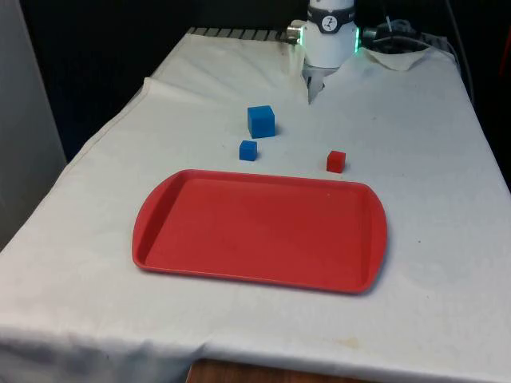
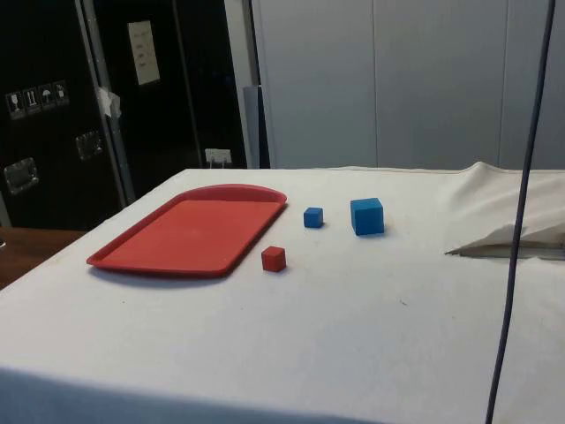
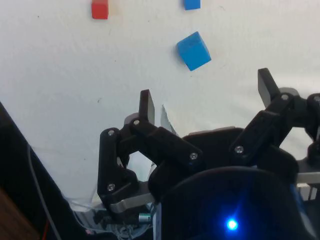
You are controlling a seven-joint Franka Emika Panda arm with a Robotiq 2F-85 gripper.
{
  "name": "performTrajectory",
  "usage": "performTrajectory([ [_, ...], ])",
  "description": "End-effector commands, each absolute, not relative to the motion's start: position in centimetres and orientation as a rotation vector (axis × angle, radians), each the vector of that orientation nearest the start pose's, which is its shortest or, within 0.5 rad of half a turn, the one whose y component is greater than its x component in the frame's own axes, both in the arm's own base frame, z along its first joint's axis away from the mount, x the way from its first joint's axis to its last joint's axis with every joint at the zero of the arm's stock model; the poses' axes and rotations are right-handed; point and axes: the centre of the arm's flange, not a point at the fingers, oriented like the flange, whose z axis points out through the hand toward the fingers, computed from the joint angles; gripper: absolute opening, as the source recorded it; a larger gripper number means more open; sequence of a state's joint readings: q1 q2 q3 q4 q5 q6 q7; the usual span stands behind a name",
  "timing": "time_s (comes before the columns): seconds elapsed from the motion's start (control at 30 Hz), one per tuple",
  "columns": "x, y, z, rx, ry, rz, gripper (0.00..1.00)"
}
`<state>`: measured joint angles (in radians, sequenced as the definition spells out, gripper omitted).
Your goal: Pick up the largest block and place it onto the tray.
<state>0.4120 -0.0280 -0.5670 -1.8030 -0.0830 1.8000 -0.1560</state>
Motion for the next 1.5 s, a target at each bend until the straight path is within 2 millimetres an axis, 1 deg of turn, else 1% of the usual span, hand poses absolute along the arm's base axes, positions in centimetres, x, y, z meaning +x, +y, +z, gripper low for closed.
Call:
performTrajectory([
  [0.0, 54.5, -9.5, 54.6, -3.218, -0.031, -0.029, 1.00],
  [0.03, 54.9, -9.6, 54.5, -3.210, -0.032, -0.010, 1.00],
  [0.07, 54.3, -9.5, 54.5, -3.219, -0.032, -0.027, 1.00],
  [0.23, 53.4, -9.6, 53.8, -3.223, -0.035, -0.026, 1.00],
  [0.33, 52.5, -9.7, 53.1, -3.225, -0.039, -0.026, 1.00],
  [0.37, 53.2, -9.6, 52.9, -3.215, -0.044, -0.003, 1.00],
  [0.4, 52.3, -9.7, 52.9, -3.226, -0.042, -0.026, 1.00],
  [0.63, 50.6, -9.9, 51.7, -3.232, -0.058, -0.017, 1.00],
  [0.67, 50.9, -9.9, 51.5, -3.222, -0.061, 0.006, 1.00],
  [0.7, 50.3, -10.0, 51.5, -3.234, -0.060, -0.017, 1.00],
  [0.83, 49.3, -10.2, 50.6, -3.235, -0.072, -0.010, 1.00],
  [0.9, 48.5, -10.4, 49.9, -3.234, -0.079, -0.009, 1.00],
  [0.93, 49.0, -10.2, 50.0, -3.226, -0.080, 0.012, 1.00],
  [0.97, 48.2, -10.4, 49.6, -3.234, -0.082, -0.008, 1.00],
  [1.03, 47.7, -10.5, 49.1, -3.232, -0.088, -0.009, 1.00],
  [1.07, 47.1, -10.6, 48.4, -3.230, -0.092, -0.005, 1.00],
  [1.17, 46.3, -10.8, 47.6, -3.227, -0.099, -0.007, 1.00],
  [1.2, 46.6, -10.6, 47.7, -3.219, -0.101, 0.014, 1.00],
  [1.37, 44.7, -11.0, 45.7, -3.219, -0.114, -0.010, 1.00],
  [1.47, 44.0, -11.0, 44.8, -3.213, -0.124, -0.014, 1.00],
])
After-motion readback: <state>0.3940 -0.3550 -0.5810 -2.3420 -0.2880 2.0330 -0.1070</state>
